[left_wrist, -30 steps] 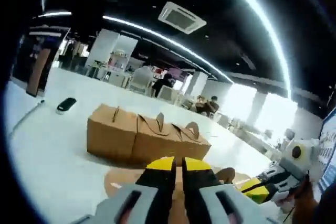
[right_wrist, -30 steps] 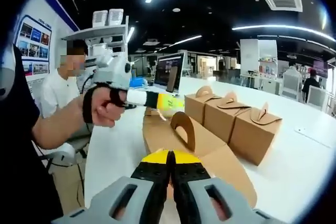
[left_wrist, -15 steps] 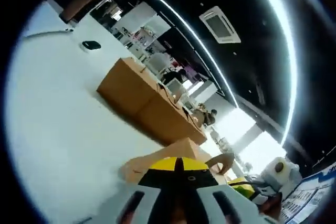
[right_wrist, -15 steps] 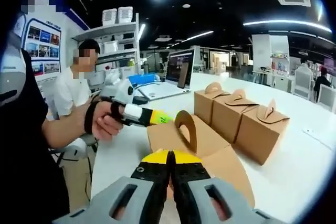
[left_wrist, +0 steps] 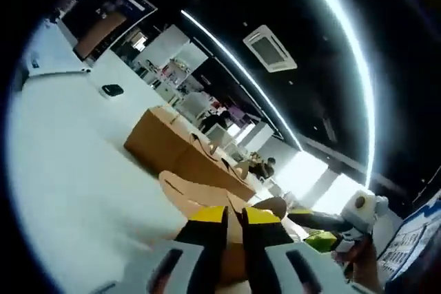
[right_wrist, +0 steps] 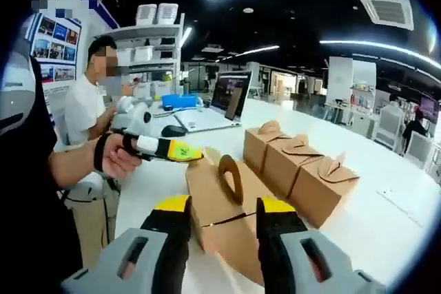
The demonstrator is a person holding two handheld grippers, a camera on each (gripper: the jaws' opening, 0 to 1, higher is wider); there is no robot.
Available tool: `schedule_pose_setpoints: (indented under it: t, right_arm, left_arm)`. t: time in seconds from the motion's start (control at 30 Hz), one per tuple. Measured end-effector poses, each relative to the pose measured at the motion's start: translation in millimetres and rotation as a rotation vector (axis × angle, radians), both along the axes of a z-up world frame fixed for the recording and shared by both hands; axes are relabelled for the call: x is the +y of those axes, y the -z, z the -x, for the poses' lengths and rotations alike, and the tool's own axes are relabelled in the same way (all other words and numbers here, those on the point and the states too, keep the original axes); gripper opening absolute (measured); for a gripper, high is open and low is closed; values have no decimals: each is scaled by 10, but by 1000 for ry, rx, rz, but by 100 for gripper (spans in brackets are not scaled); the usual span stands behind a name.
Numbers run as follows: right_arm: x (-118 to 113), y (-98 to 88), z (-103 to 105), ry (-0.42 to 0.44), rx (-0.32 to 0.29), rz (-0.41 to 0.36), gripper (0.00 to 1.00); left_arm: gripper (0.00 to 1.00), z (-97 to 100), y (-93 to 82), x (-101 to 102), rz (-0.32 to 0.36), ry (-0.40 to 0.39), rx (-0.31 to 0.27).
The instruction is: Pick up one paper box from the group, open the paper box, and remove the item inside
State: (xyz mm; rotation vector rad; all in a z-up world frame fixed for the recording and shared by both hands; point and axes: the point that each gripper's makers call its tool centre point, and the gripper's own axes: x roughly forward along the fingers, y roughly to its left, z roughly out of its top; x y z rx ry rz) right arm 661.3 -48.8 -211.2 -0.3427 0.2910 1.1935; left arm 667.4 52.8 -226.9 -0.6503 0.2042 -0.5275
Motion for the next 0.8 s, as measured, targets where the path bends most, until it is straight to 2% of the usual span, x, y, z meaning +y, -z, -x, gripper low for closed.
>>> schedule_pose_setpoints:
  t: [0.03, 0.13, 0.27, 0.3, 0.33, 0.4, 0.43, 0.53, 0.57, 0.63, 0.73, 0.8]
  right_arm:
    - [11, 15, 1, -5, 2, 18, 39]
    - [52, 125, -30, 11, 28, 91, 38]
    - [37, 243, -81, 63, 83, 128, 38]
    - [31, 249, -85, 68, 91, 119, 38]
    - [38, 245, -82, 68, 102, 101, 38]
    - [38, 241, -91, 73, 105, 87, 35]
    - [39, 241, -92, 75, 106, 80, 34]
    - [12, 242, -109, 79, 103, 63, 30]
    - [31, 225, -90, 74, 134, 27, 30]
    - [20, 206, -99, 80, 187, -25, 30]
    - [-4, 176, -133, 83, 289, -132, 28]
    - [-20, 175, -136, 88, 335, -174, 27]
  left_arm:
    - [22, 26, -22, -49, -47, 29, -24]
    - [30, 136, -71, -195, -186, 125, -102]
    - [38, 249, 12, -305, -412, 199, -169]
    - [38, 247, 36, -315, -438, 201, -172]
    - [38, 233, 47, -342, -428, 197, -174]
    - [38, 240, 58, -413, -372, 233, -178]
    - [39, 223, 32, -405, -370, 223, -206]
    - [40, 227, 46, -403, -382, 221, -207]
    - [40, 226, 48, -405, -393, 214, -208]
    - [40, 227, 68, -395, -455, 207, -215]
    - [40, 216, 134, -375, -613, 184, -239]
    - [40, 211, 157, -397, -660, 176, -249]
